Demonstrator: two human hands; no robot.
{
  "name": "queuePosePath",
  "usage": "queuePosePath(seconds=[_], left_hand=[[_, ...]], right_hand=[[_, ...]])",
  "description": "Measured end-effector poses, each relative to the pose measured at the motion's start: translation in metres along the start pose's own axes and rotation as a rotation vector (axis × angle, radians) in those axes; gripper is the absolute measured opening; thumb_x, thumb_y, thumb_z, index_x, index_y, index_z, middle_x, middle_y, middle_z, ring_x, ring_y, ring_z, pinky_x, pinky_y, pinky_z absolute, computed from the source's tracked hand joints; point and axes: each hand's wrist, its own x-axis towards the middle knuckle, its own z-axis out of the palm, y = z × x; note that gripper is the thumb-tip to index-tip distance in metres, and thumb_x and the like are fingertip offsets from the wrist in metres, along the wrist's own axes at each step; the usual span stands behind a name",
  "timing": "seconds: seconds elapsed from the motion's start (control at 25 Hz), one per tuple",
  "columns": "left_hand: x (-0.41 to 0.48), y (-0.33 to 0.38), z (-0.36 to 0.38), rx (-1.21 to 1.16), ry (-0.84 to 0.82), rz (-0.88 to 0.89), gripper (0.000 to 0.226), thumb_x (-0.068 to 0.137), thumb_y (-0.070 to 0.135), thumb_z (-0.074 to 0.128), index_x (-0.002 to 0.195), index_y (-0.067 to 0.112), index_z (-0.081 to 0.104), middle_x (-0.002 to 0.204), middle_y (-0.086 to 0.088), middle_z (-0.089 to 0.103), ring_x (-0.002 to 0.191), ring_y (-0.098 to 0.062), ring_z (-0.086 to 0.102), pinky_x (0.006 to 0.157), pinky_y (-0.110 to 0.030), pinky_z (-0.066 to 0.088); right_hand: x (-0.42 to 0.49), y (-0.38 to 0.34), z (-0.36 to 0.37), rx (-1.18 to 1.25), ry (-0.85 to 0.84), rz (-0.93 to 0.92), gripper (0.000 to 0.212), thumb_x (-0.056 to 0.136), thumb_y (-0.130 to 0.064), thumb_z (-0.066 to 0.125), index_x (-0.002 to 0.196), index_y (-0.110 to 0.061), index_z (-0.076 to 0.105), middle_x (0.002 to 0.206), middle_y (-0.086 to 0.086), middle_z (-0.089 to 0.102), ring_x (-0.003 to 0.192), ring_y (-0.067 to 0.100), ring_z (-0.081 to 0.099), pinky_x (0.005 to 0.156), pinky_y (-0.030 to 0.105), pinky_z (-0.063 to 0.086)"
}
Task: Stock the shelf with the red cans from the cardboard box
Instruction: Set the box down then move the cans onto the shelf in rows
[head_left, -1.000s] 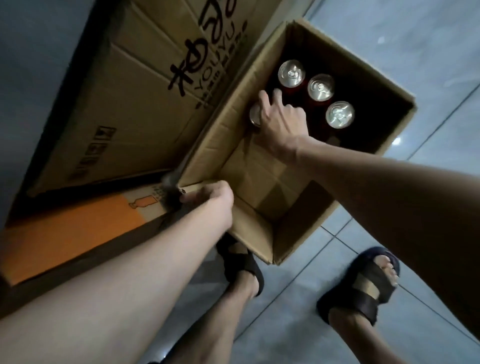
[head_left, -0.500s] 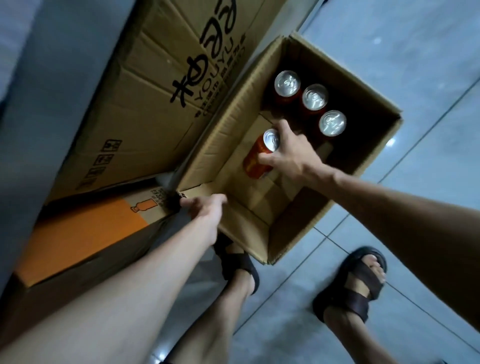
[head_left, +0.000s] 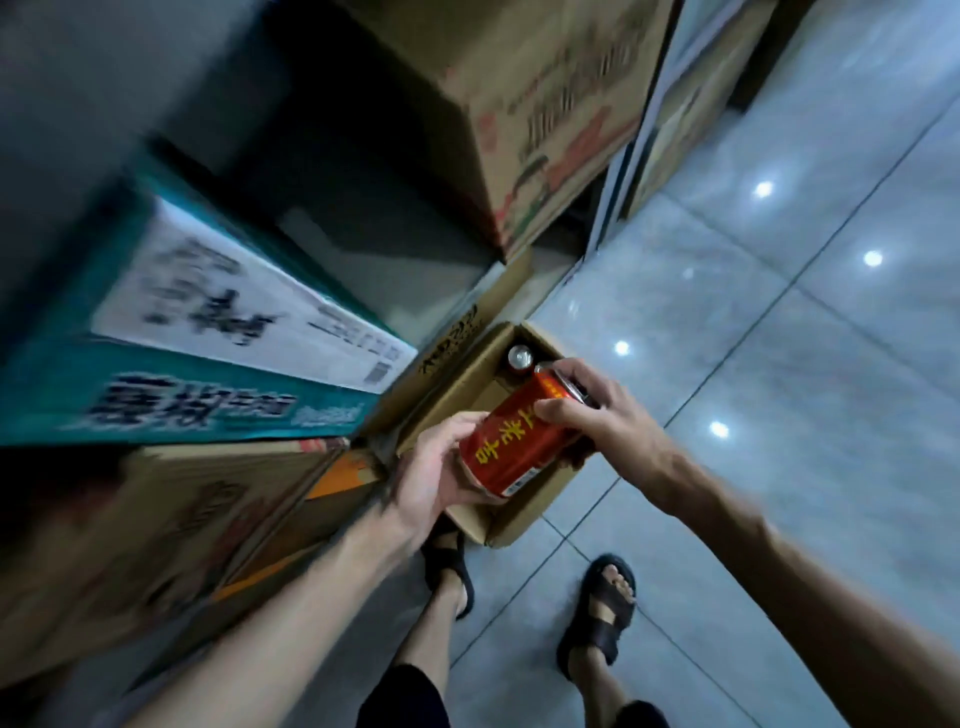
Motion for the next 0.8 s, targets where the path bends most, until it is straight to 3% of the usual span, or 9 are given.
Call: queuePosePath(seconds=[0.12, 0.24, 0.36, 0.52, 0.64, 0.72, 0.8], left_hand=[[-0.1, 0.074, 0.032, 0.027, -0.164, 0.074, 0.048, 0.08, 0.023, 0.057, 0.126, 0.008, 0.057, 0.11, -0.013, 0.066, 0.094, -0.023, 0.065, 0.066, -0.038, 0.06], [-0.201, 0.127, 0.054, 0.187, -0.235, 0.181, 0.046, 0.075, 0.017, 0.067, 0.121, 0.015, 0.061, 0.106, -0.006, 0.07, 0.093, -0.02, 0.067, 0.075, -0.036, 0.058], [-0.297, 0.159, 0.064, 0.313, -0.102, 0.354, 0.056, 0.069, 0.017, 0.077, 0.122, 0.019, 0.059, 0.104, -0.001, 0.071, 0.091, -0.013, 0.07, 0.074, -0.029, 0.06], [-0.372, 0.167, 0.05, 0.45, 0.189, 0.608, 0.06, 0.068, 0.019, 0.086, 0.115, 0.036, 0.054, 0.102, 0.015, 0.065, 0.089, 0.008, 0.064, 0.07, -0.006, 0.051], [-0.403, 0.153, 0.019, 0.405, 0.357, 0.695, 0.067, 0.065, 0.02, 0.087, 0.112, 0.046, 0.047, 0.105, 0.022, 0.06, 0.092, 0.016, 0.057, 0.071, -0.008, 0.048], [-0.414, 0.146, -0.008, 0.345, 0.428, 0.722, 0.071, 0.064, 0.021, 0.086, 0.111, 0.051, 0.043, 0.11, 0.023, 0.058, 0.099, 0.011, 0.056, 0.073, -0.01, 0.045], [-0.416, 0.141, -0.035, 0.268, 0.466, 0.741, 0.073, 0.065, 0.022, 0.085, 0.12, 0.045, 0.043, 0.119, 0.018, 0.058, 0.109, 0.001, 0.057, 0.081, -0.015, 0.047]], right_hand=[[-0.071, -0.12, -0.012, -0.111, -0.142, -0.07, 0.045, 0.072, -0.034, 0.064, 0.116, -0.024, 0.058, 0.1, 0.004, 0.067, 0.083, 0.012, 0.068, 0.058, 0.022, 0.051], [-0.142, -0.216, -0.009, -0.195, -0.248, -0.137, 0.055, 0.073, -0.033, 0.061, 0.126, -0.026, 0.054, 0.108, 0.001, 0.064, 0.086, 0.006, 0.067, 0.063, 0.016, 0.051], [-0.21, -0.288, 0.013, -0.254, -0.294, -0.202, 0.06, 0.077, -0.041, 0.065, 0.133, -0.035, 0.047, 0.117, -0.006, 0.058, 0.089, 0.004, 0.065, 0.063, 0.013, 0.051], [-0.257, -0.336, 0.062, -0.308, -0.193, -0.242, 0.066, 0.076, -0.052, 0.074, 0.132, -0.035, 0.044, 0.117, -0.006, 0.06, 0.091, 0.008, 0.066, 0.061, 0.013, 0.05], [-0.271, -0.354, 0.118, -0.422, -0.247, -0.31, 0.058, 0.078, -0.046, 0.075, 0.126, -0.039, 0.042, 0.113, -0.013, 0.058, 0.094, 0.004, 0.061, 0.059, 0.01, 0.05], [-0.269, -0.363, 0.156, -0.531, -0.267, -0.406, 0.058, 0.079, -0.043, 0.076, 0.125, -0.039, 0.042, 0.111, -0.016, 0.056, 0.095, 0.002, 0.059, 0.064, 0.011, 0.051], [-0.259, -0.37, 0.193, -0.651, -0.233, -0.509, 0.062, 0.074, -0.043, 0.077, 0.127, -0.035, 0.046, 0.112, -0.012, 0.06, 0.097, 0.005, 0.061, 0.077, 0.021, 0.054]])
